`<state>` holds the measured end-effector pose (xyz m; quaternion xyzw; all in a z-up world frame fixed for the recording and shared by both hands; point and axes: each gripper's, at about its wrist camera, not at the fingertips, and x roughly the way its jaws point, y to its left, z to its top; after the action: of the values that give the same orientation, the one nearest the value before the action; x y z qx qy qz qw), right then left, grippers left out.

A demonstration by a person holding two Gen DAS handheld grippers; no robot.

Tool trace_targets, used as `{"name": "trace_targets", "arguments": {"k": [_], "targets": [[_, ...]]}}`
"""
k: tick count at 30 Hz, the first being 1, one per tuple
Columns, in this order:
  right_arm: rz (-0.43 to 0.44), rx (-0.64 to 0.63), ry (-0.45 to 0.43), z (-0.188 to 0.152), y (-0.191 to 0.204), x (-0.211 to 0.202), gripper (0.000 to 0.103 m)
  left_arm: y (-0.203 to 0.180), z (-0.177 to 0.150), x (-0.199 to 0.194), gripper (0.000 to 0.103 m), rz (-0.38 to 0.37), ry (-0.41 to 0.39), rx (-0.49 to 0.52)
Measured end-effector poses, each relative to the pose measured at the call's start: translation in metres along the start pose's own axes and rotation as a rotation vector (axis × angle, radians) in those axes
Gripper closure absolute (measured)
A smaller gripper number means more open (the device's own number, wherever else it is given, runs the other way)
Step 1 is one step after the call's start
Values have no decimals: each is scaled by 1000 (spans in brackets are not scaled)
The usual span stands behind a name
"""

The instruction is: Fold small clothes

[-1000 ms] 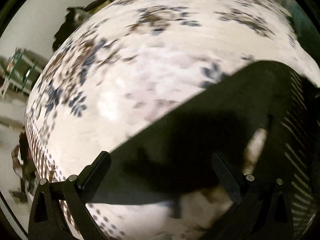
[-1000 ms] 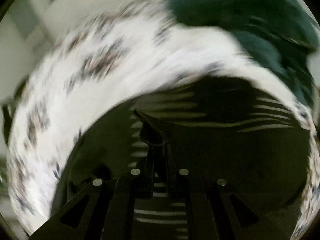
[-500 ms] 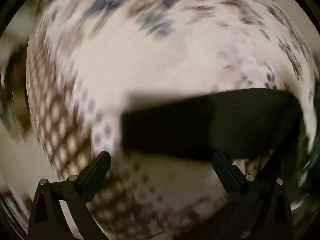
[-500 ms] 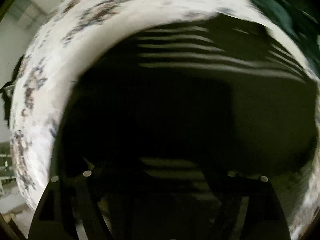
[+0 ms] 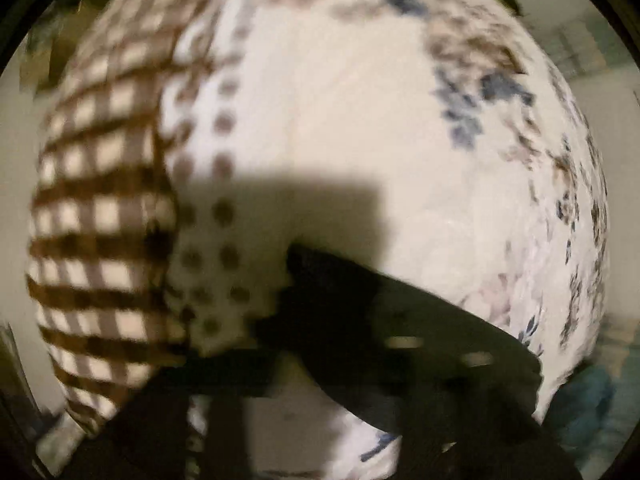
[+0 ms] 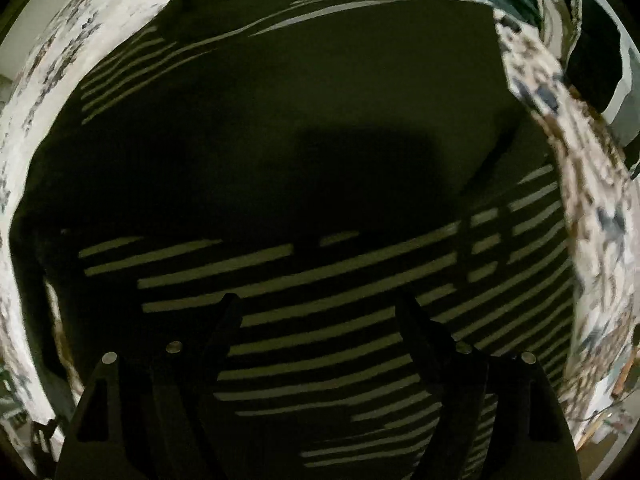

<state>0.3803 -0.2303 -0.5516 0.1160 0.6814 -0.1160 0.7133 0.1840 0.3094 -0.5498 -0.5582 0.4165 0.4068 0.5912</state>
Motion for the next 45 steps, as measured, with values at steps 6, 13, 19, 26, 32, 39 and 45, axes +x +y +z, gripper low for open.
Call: {"name": "trace_targets", "arguments": {"k": [6,13,19,26,32,39,45], "targets": [[-124,-86,-51,7,-14,2,22,-69,-6,-37,92,-8,-157,263],[-68,-121,-71,54,-1,7,12,-184,-101,-85,92,-75,-298,684],[13,-87,-72,57,-26,2,12,-272,-250,-98,92,-214,-242,1031],[79,33,-53,54,-121,-10,12,-318,-450,-77,92,-382,-14,1295],[37,132,-19,48,-218,-3,12,-331,-566,-33,88,-345,203,1452],[131,192,16,40,-298,-7,12,-322,-545,-39,8,-331,257,1553],[273,259,-13,69,-334,-34,12,-304,-413,-29,8,-77,-49,1511]]}}
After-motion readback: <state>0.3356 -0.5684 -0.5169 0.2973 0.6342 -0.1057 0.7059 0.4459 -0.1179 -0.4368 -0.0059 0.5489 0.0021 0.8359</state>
